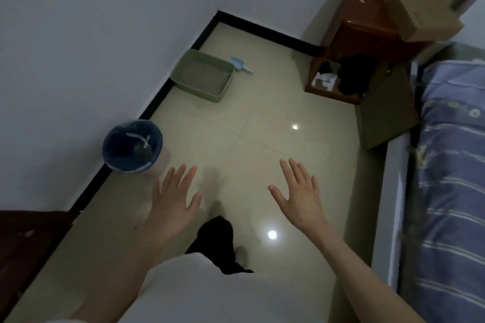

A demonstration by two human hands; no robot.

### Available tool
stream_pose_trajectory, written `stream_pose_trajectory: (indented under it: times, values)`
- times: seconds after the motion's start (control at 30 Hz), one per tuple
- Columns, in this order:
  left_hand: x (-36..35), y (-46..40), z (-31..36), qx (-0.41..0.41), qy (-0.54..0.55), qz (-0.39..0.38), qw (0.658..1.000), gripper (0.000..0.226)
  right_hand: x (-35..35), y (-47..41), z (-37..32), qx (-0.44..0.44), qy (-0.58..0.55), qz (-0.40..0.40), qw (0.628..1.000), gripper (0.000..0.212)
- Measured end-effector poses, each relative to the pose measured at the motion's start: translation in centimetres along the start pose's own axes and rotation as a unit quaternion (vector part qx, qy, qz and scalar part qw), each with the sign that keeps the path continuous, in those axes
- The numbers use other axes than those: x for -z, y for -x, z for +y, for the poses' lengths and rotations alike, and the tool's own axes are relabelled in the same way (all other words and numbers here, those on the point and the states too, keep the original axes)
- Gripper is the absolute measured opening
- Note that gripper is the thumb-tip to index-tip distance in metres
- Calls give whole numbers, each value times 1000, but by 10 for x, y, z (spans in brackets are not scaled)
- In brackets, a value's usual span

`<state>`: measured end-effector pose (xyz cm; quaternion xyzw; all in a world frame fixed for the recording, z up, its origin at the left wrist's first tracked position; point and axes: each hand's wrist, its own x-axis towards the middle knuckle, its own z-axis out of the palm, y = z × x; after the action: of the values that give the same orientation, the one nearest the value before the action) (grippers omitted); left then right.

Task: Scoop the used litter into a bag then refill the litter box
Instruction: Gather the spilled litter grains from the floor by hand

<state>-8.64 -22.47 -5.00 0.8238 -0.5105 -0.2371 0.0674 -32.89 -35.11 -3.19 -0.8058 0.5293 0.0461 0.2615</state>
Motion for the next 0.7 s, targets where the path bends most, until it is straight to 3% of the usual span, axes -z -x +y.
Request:
stream_pose_trajectory:
  times: [0.1, 0.27, 0.47, 0.7]
  values:
    - [1, -40, -7, 29, 17, 4, 999, 80, 9, -59, -7, 30, 20, -21, 999, 73]
    - [12, -137, -14, 74, 55, -7, 996, 74, 27, -180, -18, 57, 60, -32, 996, 90]
    - [51, -269, -22, 117, 79, -8, 990, 73, 71, -328, -64, 103, 95, -73, 987, 66]
    - [99, -387, -29, 130, 85, 13, 988, 67, 102, -443, -113, 171, 104, -91, 976, 61]
